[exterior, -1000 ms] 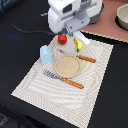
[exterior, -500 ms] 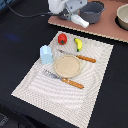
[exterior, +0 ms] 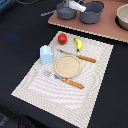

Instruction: Interact with the objects in diverse but meaningful ways.

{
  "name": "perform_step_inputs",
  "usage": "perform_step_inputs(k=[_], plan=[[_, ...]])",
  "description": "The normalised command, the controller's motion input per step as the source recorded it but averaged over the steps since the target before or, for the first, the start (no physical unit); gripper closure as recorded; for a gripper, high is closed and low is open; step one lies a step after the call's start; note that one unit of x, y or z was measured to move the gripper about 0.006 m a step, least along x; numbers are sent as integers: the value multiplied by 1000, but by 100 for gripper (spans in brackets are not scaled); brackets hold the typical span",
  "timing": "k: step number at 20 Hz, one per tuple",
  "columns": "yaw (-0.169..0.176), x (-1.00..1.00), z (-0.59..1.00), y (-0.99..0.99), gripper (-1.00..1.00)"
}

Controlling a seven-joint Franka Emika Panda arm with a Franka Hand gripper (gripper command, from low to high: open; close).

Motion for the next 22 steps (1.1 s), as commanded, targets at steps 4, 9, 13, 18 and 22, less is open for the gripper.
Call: perform_step_inputs(k=[4,9,13,18,22], plan=[[36,-570,0,680,100],[35,-533,-94,430,100],[9,-136,-171,156,100],[10,-149,-311,61,100],[23,-357,-445,46,100]])
